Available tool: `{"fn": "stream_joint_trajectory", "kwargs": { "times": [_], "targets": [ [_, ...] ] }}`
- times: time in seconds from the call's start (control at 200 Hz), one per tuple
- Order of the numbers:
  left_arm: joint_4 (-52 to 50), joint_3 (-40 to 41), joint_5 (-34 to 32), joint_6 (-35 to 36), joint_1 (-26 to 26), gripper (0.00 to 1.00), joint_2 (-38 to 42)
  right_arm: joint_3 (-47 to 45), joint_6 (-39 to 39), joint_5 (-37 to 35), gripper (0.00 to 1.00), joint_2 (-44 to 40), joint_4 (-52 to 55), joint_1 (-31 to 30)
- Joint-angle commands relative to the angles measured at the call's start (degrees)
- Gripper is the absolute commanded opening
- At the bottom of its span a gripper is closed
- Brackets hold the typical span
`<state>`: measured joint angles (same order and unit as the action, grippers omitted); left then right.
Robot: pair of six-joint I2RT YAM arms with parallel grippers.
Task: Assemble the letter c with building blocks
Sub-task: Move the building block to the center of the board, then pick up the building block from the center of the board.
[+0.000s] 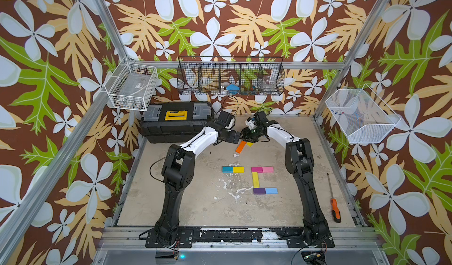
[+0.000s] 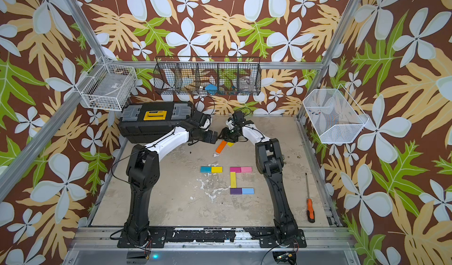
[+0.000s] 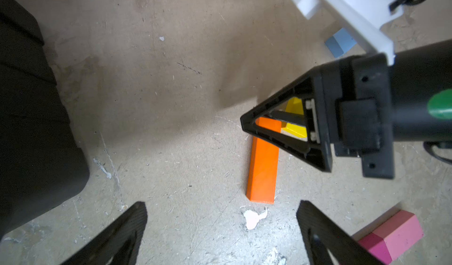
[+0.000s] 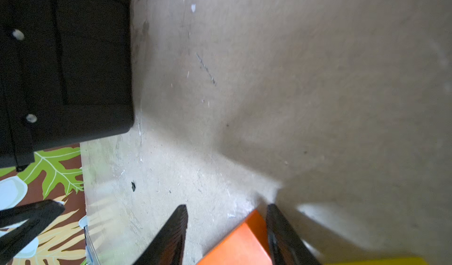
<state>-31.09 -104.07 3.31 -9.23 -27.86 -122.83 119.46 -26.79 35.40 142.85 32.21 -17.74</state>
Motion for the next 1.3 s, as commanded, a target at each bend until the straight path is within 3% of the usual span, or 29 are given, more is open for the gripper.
{"fn": "stream_joint_trajectory", "kwargs": {
  "times": [0.0, 0.215, 0.445, 0.741, 1.296],
  "targets": [
    [-0.59, 0.73, 1.02, 1.59, 0.08, 1.00, 0.74, -1.44, 1.80, 1.25, 0.54, -1.62, 2.62, -0.94],
    [0.94, 5.11, 1.61, 1.61, 0.08, 1.00, 2.43, -5.19, 1.72, 0.75, 0.54, -4.88, 1.67, -3.16],
    [3.11, 9.31, 0.34, 3.45, -0.98, 0.97, 3.95, -9.69, -5.47, -5.05, 0.55, -10.69, -3.38, -1.18],
    [-0.72, 6.26, -8.51, 6.94, -5.26, 0.87, 0.33, -18.54, -9.22, -7.79, 0.56, -20.73, -8.05, 1.13],
    [-3.34, 2.69, -8.43, 6.86, -7.34, 0.80, -3.77, -36.44, -10.74, -9.73, 0.57, -34.54, -13.48, 1.68]
  ]
}}
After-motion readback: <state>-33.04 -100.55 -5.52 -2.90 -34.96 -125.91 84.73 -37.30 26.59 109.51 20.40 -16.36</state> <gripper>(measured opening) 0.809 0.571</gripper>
